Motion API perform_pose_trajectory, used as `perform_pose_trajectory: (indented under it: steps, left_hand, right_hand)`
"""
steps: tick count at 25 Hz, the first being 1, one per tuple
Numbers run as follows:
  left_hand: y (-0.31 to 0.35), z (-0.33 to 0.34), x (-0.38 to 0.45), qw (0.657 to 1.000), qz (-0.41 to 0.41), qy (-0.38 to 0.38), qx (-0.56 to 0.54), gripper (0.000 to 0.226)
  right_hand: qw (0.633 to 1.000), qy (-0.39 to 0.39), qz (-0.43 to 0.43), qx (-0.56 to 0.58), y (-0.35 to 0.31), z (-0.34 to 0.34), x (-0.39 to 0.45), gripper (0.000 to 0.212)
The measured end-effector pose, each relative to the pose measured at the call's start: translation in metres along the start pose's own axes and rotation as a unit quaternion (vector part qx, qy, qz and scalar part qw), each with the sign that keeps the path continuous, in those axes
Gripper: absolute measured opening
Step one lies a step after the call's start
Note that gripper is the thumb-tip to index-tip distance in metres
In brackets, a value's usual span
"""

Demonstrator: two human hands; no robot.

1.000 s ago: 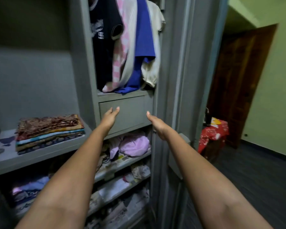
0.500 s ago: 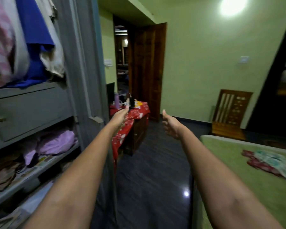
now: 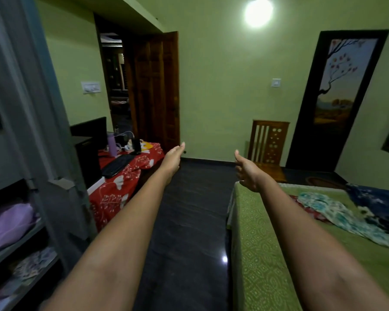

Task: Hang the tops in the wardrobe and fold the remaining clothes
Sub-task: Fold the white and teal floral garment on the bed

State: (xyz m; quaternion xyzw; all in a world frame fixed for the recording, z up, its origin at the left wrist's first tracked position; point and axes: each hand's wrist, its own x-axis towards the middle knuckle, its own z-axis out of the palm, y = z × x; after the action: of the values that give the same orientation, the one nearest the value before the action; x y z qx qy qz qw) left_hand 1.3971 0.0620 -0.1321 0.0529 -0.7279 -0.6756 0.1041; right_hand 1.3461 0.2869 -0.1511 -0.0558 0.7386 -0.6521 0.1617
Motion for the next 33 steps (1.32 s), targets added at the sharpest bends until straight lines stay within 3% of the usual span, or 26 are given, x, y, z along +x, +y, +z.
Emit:
perform_pose_trajectory:
  steps: [7, 12, 17, 23, 33]
  left_hand:
    - [-0.003, -0.001, 0.125, 0.999, 0.033, 0.008, 0.003, 0.062]
    - [0.026, -0.016, 0.253, 0.998, 0.061, 0.003, 0.007, 0.063]
    - [0.003, -0.003, 0.356, 0.999, 0.049, -0.008, 0.012, 0.058]
    - [-0.033, 0.029, 0.502, 0.998, 0.049, -0.01, 0.032, 0.06]
    - [-0.012, 0.12, 0.777, 0.996, 0.068, -0.053, 0.026, 0.064]
  right_hand:
    - [0.998, 0.051, -0.011, -0.024, -0.033, -0.018, 0.092, 0.077]
    - [0.997, 0.055, -0.057, -0.011, -0.09, -0.024, 0.209, 0.076]
    - [0.997, 0.052, -0.042, -0.026, -0.086, -0.04, 0.32, 0.076]
    - [0.996, 0.077, -0.027, -0.019, -0.095, -0.094, 0.464, 0.085]
    - [0.993, 0.09, -0.053, -0.059, -0.169, -0.211, 0.705, 0.077]
